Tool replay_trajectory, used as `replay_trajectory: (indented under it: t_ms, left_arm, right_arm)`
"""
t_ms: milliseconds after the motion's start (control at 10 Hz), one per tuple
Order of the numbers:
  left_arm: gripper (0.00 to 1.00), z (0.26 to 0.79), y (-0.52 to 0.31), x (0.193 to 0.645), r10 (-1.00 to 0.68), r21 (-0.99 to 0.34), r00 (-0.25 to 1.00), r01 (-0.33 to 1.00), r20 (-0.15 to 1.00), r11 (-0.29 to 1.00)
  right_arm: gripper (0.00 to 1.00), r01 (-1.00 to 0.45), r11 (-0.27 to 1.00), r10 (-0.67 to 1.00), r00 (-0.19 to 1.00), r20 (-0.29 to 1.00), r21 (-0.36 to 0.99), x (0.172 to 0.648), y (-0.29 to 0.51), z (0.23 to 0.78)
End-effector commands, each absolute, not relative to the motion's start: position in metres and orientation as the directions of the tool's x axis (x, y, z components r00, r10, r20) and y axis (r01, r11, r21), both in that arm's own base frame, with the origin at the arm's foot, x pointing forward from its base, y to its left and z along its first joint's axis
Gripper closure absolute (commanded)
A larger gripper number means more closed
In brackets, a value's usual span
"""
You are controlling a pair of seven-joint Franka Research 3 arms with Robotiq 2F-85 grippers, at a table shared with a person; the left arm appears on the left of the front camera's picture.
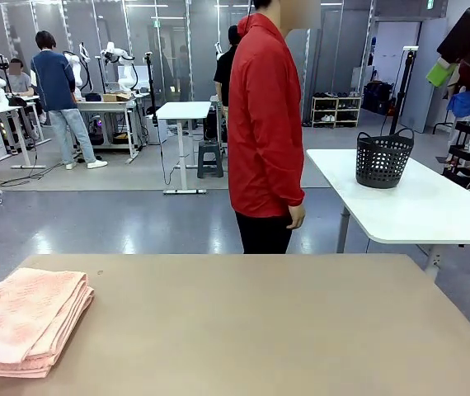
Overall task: Fold the towel.
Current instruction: Pick up the 100 cm Hotel Towel and place it on the left side of the table.
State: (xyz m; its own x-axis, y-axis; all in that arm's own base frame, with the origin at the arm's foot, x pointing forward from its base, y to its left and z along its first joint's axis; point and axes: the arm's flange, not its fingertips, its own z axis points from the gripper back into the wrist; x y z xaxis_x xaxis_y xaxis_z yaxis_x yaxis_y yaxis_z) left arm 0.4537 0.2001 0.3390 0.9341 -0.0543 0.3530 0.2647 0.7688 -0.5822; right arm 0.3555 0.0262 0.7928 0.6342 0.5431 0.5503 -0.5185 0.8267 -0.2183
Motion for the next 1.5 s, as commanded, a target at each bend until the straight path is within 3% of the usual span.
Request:
replay_trajectory:
  t_ms: [0, 200, 800, 1400]
  left_arm:
    - [0.16, 0.348, 0.204, 0.440, -0.085, -0.467, 0.908, 0.290, 0.411, 0.835]
    - [0.00, 0.370, 0.205, 0.425, -0.112, -0.418, 0.896, 0.308, 0.430, 0.855]
    - [0.00, 0.397, 0.165, 0.379, -0.105, -0.329, 0.902, 0.259, 0.419, 0.908]
    - [0.00, 0.397, 0.185, 0.393, -0.117, -0.353, 0.883, 0.298, 0.454, 0.887]
  right_arm:
    - [0.00, -0.520, 0.825, 0.546, 0.631, 0.551, -0.222, 0.356, 0.025, 0.794]
    - [0.00, -0.520, 0.825, 0.546, 0.631, 0.551, -0.222, 0.356, 0.025, 0.794]
    - [0.00, -0.520, 0.825, 0.546, 0.631, 0.551, -0.222, 0.356, 0.025, 0.794]
    - [0.00, -0.520, 0.825, 0.546, 0.631, 0.551, -0.222, 0.356, 0.025, 0.794]
